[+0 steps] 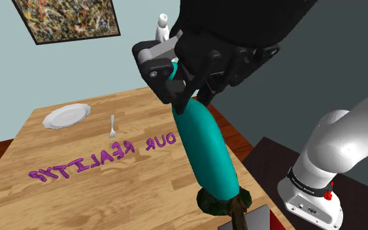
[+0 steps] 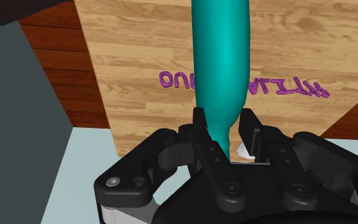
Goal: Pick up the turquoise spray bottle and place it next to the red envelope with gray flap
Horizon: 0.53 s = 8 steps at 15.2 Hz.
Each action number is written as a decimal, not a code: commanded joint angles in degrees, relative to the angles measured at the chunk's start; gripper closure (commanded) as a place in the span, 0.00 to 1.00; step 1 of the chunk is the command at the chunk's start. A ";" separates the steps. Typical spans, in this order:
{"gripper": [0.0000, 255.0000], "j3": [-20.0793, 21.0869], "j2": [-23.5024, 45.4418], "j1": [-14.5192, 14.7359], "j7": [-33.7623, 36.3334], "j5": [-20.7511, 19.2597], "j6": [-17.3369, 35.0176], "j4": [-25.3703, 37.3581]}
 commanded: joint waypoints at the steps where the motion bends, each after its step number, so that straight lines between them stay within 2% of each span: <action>1: 1.00 0.78 -1.38 0.95 1.53 1.15 -2.10 0.82; 8: 1.00 5.64 -4.72 2.14 7.43 4.65 -9.03 5.33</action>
